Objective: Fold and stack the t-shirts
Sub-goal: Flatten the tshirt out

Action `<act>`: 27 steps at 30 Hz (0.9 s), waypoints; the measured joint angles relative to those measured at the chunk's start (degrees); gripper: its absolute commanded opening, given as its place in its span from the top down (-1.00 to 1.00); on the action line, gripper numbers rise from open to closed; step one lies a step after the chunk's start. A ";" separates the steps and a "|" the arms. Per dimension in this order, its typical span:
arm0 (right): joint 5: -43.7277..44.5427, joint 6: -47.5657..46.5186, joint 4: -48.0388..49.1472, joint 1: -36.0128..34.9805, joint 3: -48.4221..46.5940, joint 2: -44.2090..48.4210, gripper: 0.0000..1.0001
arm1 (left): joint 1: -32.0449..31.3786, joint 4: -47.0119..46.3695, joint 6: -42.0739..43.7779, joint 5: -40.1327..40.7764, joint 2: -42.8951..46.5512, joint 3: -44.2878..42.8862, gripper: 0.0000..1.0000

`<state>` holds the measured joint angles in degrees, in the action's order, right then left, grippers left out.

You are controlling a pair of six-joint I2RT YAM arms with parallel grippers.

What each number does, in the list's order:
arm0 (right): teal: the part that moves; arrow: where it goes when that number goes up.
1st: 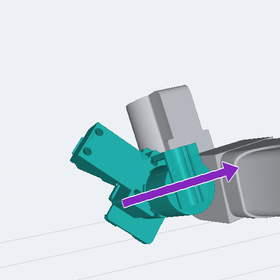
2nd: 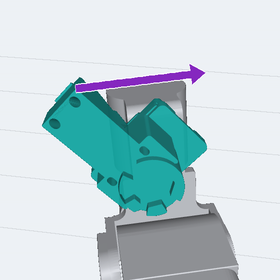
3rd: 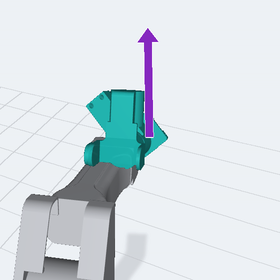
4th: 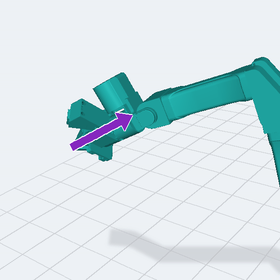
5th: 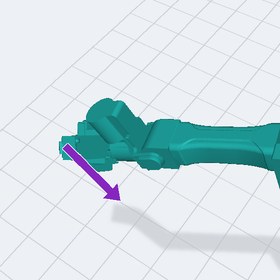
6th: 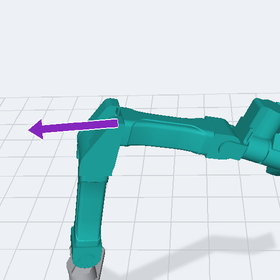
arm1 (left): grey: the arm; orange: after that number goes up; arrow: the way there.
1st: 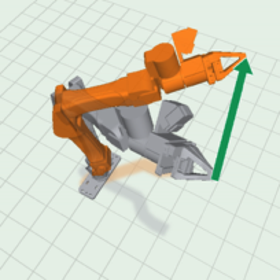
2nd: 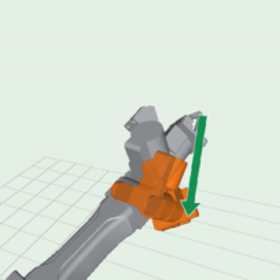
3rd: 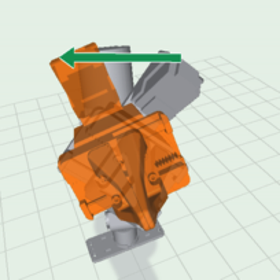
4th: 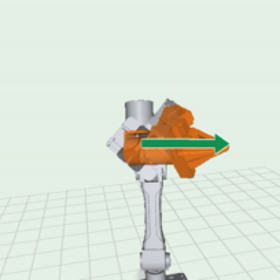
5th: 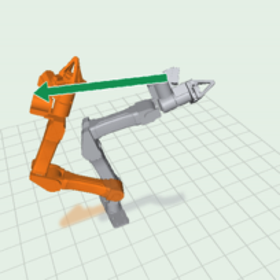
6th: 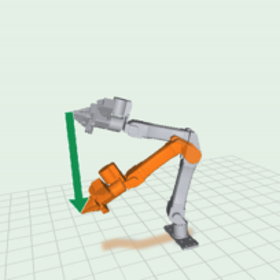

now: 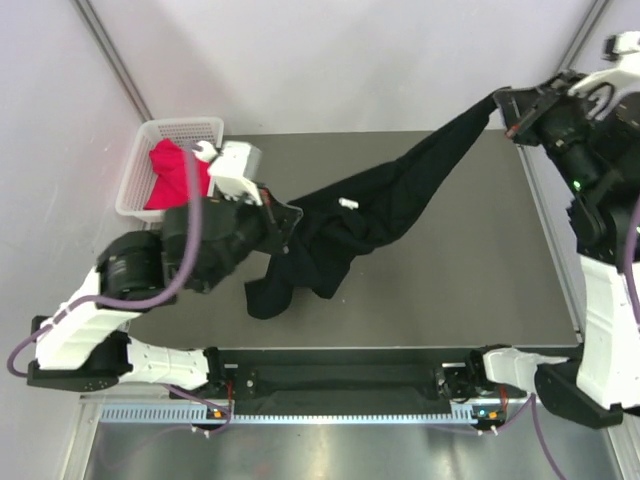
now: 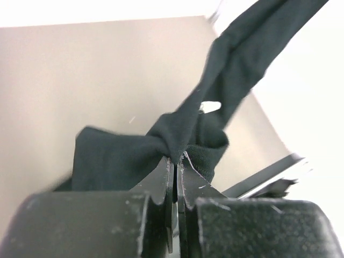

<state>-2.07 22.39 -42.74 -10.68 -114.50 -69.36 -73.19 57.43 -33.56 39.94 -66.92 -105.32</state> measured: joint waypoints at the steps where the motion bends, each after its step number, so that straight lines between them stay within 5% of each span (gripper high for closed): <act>1: -0.02 0.28 1.36 0.00 0.02 1.18 1.00 | 0.00 -1.33 1.31 -0.76 0.81 -0.92 1.00; 10: 5.90 -1.66 9.75 0.00 -2.49 9.07 1.00 | 3.63 -8.31 11.61 -2.01 -1.33 -3.41 1.00; 18: 9.55 -4.48 15.65 0.96 8.48 -0.94 1.00 | 41.81 -19.47 12.48 -32.63 -15.32 15.43 1.00; 23: 9.07 -4.90 16.55 4.44 11.85 -16.15 0.98 | 51.08 -22.91 12.50 -42.36 -32.11 12.28 0.98; 25: 8.50 -4.85 16.37 6.27 11.78 -23.23 0.96 | 52.17 -21.22 12.83 -42.58 -41.70 3.72 0.75; 26: 8.22 -4.81 16.02 6.99 11.30 -25.86 0.95 | 52.33 -21.09 13.00 -42.51 -45.59 -0.57 0.16; 27: 8.02 -4.81 15.72 7.85 10.34 -29.03 0.91 | 52.48 -19.93 13.68 -41.97 -50.31 -6.16 -0.13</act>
<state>5.96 17.58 -27.03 -2.83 -104.16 -98.39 -20.71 37.50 -19.88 -2.02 -117.23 -111.48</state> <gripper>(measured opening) 0.022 0.225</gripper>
